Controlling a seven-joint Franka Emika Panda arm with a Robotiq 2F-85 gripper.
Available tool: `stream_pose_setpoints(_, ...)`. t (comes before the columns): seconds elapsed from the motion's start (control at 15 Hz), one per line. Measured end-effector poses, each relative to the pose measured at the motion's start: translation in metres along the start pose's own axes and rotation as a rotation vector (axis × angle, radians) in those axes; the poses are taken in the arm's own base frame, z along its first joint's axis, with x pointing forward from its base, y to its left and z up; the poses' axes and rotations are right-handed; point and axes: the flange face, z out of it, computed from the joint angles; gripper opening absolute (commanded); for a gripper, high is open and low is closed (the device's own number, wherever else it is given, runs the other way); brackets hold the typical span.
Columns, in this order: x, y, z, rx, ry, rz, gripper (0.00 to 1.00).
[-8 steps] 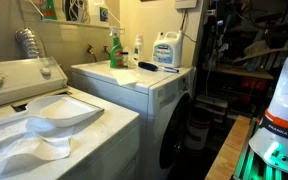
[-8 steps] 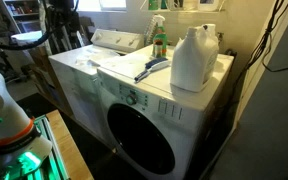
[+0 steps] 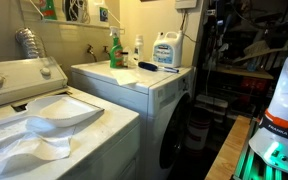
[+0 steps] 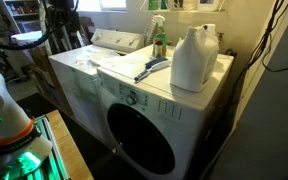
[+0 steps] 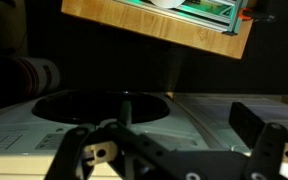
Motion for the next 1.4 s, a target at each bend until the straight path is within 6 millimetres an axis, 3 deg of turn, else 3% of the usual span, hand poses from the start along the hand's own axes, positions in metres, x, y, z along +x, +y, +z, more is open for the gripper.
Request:
stream_pose_setpoints(0.33,0.001,0.009,-0.005,-0.018,0.03,0.037,1.0)
stream_pose_setpoints(0.73,0.002,0.083,-0.045,-0.163,0.172,0.201,1.0)
stream_pose_setpoints(1.13,0.051,0.143,-0.08,-0.217,0.346,0.351,1.0)
stream_pose_setpoints(1.4,0.07,0.159,-0.084,-0.223,0.346,0.377,1.0)
